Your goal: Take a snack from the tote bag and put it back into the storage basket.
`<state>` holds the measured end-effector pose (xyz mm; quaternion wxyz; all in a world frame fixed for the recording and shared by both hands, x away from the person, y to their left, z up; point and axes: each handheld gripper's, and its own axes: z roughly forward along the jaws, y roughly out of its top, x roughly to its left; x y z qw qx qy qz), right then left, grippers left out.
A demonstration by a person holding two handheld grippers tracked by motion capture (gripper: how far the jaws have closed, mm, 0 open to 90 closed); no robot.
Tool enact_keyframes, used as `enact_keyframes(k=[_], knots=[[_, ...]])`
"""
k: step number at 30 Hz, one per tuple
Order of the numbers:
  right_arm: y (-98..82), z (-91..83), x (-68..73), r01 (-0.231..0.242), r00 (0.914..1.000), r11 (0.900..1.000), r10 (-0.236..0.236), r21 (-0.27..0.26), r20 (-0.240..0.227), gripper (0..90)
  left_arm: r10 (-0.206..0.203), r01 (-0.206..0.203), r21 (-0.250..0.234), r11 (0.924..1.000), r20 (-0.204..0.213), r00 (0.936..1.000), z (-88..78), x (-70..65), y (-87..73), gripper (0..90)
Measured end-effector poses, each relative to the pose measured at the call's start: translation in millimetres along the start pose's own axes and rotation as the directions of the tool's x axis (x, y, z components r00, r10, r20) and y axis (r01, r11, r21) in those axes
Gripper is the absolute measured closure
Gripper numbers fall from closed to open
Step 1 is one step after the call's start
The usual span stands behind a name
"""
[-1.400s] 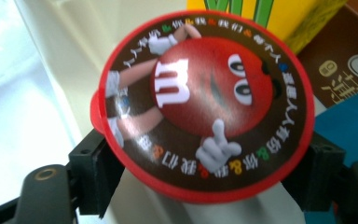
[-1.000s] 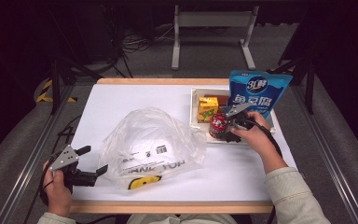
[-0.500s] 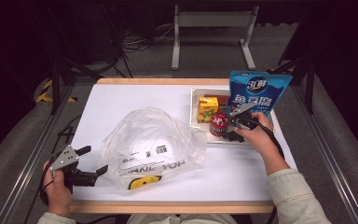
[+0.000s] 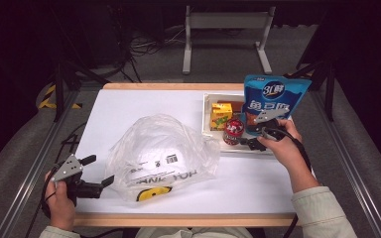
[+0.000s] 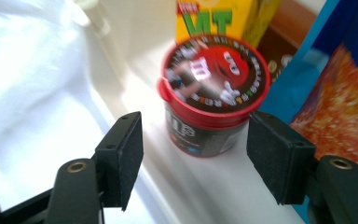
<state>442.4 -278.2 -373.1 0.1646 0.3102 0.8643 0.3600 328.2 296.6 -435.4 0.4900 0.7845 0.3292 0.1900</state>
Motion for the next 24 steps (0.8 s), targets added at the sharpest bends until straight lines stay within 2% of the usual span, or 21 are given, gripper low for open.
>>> enact_keyframes(k=[5, 9, 15, 20, 24], knots=[[-1.3, -19.7, 7.1, -0.002, 0.9999, 0.998, 0.001, -0.066, -0.016, 33.5, -0.007, 0.007, 0.002, 1.0, 0.005, 1.0, -1.7, -0.8, 0.3, 1.1], [-6.7, -36.1, 14.2, -0.014, 0.9994, 0.992, 0.01, -0.122, -0.035, 29.0, -0.006, 0.006, -0.004, 1.0, 0.006, 1.0, -2.4, -1.1, 1.3, 1.1], [-14.4, -49.5, 21.5, 0.003, 0.9991, 0.985, -0.01, -0.171, -0.041, 24.3, -0.004, 0.004, -0.009, 0.9999, 0.008, 1.0, -4.0, -1.9, 3.1, 1.1], [-24.4, -60.4, 29.8, 0.026, 0.9985, 0.972, -0.036, -0.232, -0.042, 23.4, 0.004, -0.003, -0.012, 0.9999, 0.014, 0.9999, -5.0, -2.6, 3.3, 1.2], [-30.2, -64.7, 33.4, 0.025, 0.9985, 0.965, -0.036, -0.262, -0.04, 22.5, 0.005, -0.004, -0.016, 0.9999, 0.02, 0.9998, -5.2, -3.2, 3.5, 1.2]])
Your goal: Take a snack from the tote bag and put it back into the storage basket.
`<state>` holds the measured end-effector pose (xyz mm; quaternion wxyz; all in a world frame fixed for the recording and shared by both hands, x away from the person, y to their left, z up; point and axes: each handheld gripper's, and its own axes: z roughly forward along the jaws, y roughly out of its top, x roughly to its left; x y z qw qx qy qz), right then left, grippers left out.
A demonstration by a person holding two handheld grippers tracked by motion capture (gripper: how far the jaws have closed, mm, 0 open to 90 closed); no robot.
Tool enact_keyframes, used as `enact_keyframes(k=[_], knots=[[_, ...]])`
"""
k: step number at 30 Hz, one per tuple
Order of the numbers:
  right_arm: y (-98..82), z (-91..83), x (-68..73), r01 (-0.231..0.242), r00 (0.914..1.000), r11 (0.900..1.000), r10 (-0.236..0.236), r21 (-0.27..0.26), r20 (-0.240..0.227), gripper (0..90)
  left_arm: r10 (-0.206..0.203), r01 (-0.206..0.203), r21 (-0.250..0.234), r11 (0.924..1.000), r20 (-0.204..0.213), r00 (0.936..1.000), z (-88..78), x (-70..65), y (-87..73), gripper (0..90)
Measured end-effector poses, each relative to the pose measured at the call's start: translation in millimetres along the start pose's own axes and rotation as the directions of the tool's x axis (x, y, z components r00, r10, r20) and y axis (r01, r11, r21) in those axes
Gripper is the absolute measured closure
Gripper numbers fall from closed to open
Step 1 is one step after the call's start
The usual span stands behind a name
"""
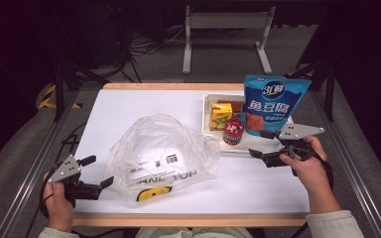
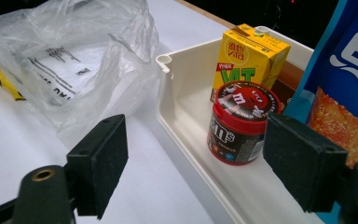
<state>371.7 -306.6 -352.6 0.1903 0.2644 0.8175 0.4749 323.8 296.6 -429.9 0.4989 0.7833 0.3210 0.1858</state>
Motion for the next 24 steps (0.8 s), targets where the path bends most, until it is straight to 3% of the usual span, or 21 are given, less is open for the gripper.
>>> enact_keyframes(k=[12, 24], knots=[[-32.2, -7.1, 6.8, -0.028, 0.9989, 0.997, 0.031, -0.078, 0.035, 21.2, -0.001, 0.001, -0.008, 1.0, 0.002, 1.0, -4.0, 0.6, -2.0, 1.3], [-59.4, -3.5, 10.9, -0.034, 0.9977, 0.997, 0.038, -0.072, 0.056, 21.3, 0.0, 0.0, -0.021, 0.9998, 0.004, 1.0, -5.6, 0.8, -2.3, 1.4]])
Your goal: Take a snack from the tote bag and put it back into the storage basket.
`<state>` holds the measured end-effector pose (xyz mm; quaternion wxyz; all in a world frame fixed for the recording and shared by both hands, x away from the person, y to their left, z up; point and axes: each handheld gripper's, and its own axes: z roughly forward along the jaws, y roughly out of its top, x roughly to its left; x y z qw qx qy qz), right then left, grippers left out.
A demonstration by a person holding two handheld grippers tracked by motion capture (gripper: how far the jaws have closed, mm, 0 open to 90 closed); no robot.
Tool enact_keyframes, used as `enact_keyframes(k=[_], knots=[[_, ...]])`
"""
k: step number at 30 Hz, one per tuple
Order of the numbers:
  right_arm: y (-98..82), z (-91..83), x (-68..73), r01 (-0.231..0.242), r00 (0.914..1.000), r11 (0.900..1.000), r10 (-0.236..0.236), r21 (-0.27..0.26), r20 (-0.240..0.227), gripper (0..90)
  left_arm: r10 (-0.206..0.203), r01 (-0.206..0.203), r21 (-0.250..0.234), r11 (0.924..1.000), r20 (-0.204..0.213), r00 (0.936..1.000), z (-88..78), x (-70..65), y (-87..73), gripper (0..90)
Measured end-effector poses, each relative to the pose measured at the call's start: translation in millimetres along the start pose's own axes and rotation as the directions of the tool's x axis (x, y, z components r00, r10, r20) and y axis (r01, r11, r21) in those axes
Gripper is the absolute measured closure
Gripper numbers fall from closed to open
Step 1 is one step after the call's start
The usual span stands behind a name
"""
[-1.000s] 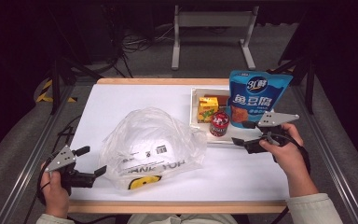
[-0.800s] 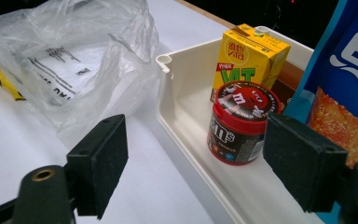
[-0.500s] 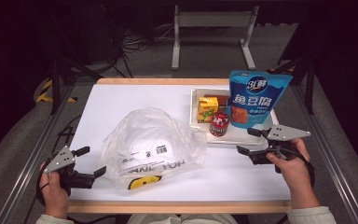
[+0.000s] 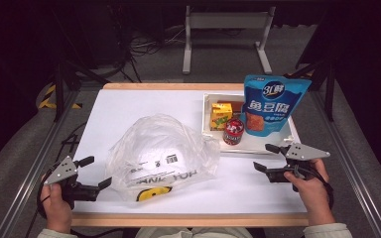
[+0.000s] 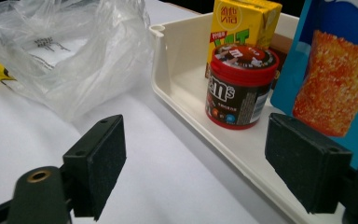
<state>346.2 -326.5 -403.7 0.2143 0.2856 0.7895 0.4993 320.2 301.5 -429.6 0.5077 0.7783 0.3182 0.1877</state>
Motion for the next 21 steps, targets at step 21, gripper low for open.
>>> enact_keyframes(k=[21], knots=[[-31.6, 21.0, -3.2, -0.043, 0.999, 0.997, 0.043, 0.063, 0.014, 21.3, -0.001, 0.0, 0.004, 1.0, 0.015, 0.9999, 1.5, 2.0, -2.9, 1.5]])
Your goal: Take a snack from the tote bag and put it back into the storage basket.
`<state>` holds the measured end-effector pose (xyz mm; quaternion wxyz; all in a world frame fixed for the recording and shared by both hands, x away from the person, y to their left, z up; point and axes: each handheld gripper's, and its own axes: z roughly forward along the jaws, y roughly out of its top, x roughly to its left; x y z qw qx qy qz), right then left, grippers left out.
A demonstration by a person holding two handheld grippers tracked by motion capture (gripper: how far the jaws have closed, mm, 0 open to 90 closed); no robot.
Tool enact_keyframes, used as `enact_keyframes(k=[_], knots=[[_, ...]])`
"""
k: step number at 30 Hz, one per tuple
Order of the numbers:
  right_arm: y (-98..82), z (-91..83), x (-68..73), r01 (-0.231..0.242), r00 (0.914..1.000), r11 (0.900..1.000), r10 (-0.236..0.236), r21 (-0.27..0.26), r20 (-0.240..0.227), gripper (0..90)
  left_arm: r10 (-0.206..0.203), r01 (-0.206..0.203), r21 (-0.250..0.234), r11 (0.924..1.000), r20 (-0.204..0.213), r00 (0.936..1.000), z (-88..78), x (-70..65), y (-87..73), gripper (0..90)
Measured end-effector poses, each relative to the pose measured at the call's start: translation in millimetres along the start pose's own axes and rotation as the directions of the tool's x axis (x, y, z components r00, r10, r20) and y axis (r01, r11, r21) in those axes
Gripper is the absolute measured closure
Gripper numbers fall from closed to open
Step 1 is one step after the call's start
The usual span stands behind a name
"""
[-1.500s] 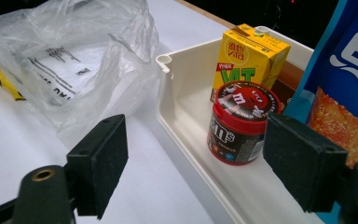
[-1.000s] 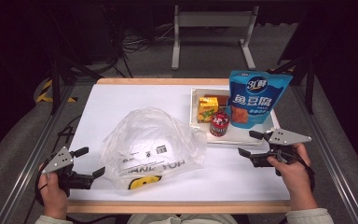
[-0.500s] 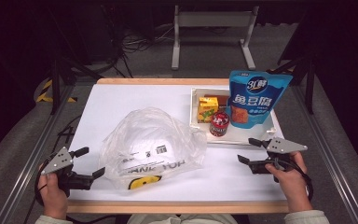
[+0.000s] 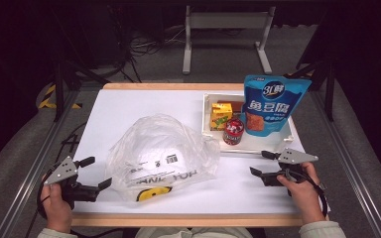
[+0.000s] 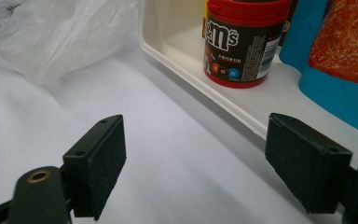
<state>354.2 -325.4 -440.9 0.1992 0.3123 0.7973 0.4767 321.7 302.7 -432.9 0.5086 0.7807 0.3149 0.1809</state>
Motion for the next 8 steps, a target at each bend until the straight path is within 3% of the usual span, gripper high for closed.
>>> enact_keyframes(k=[8], knots=[[0.3, -1.3, -1.1, -0.009, 0.9998, 1.0, 0.009, -0.021, 0.019, 21.2, 0.0, 0.0, 0.002, 1.0, -0.001, 1.0, 0.2, 0.1, -0.3, 1.5]])
